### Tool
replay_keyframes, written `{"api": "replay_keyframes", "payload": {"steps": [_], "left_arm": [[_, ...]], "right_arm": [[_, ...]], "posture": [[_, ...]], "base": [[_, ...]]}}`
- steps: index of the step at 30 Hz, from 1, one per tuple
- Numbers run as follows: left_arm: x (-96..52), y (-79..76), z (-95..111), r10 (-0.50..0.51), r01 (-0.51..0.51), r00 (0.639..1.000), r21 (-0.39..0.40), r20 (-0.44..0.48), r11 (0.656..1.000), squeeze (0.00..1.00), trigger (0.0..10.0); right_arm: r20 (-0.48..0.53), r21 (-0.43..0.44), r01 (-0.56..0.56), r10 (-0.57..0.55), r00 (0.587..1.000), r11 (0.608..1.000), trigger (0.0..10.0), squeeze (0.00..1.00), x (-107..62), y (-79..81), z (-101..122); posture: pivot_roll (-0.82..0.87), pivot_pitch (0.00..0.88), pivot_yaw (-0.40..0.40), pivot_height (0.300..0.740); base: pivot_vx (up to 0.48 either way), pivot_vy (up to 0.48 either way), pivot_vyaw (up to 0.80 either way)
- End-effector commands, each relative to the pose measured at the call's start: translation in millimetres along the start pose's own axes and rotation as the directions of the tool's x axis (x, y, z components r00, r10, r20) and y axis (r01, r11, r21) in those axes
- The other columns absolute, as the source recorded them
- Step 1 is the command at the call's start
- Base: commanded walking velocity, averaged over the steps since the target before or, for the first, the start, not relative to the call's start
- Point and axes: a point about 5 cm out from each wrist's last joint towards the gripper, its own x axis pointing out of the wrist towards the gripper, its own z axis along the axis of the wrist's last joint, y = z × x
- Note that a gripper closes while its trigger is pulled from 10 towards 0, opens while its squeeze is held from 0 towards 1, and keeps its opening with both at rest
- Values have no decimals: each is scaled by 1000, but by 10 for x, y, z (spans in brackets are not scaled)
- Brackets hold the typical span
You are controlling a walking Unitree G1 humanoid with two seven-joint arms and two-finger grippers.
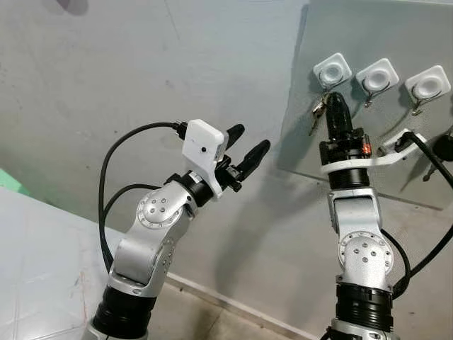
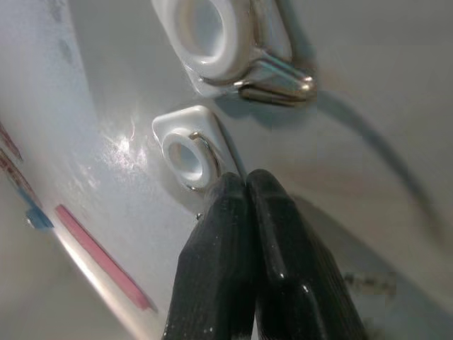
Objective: Hang keys on a hook
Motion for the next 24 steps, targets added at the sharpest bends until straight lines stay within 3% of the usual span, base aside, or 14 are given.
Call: {"api": "replay_keyframes", "payload": {"steps": [1, 12, 13, 18, 21, 24], "left_arm": [[5, -9, 48, -2, 2, 1000, 14, 11, 1000, 0, 10000], [3, -13, 54, 4, -4, 1000, 13, 13, 1000, 0, 10000], [3, -10, 51, 6, -6, 1000, 13, 13, 1000, 0, 10000], [-6, 3, 28, 22, -22, 1000, 10, 6, 1000, 0, 10000], [-18, 18, -6, 46, -46, 999, 8, -1, 999, 0, 10000], [-21, 21, -12, 50, -50, 999, 10, -3, 999, 0, 10000]], "right_arm": [[28, 16, 10, -11, 1000, 1000, 10000, 0, 19, 0, 49], [19, 26, 12, -12, 1000, 1000, 10000, 0, 17, -12, 36], [14, 19, 17, -17, 1000, 1000, 10000, 1000, 5, -27, 32], [-24, -37, 16, -17, 1000, 999, 10000, 1000, -43, -52, -5], [-90, -136, -5, -7, 996, 991, 10000, 1000, -113, -78, -74], [-99, -151, -11, -4, 995, 988, 10000, 1000, -123, -80, -82]], "posture": [[165, 0, 52, 736], [169, 0, 48, 736], [169, 0, 48, 736], [166, 0, 48, 736], [165, 0, 49, 736], [165, 0, 49, 736]], "base": [[0, 0, 0], [0, 0, 0], [0, 0, 0], [0, 0, 0], [0, 0, 0], [0, 0, 0]]}}
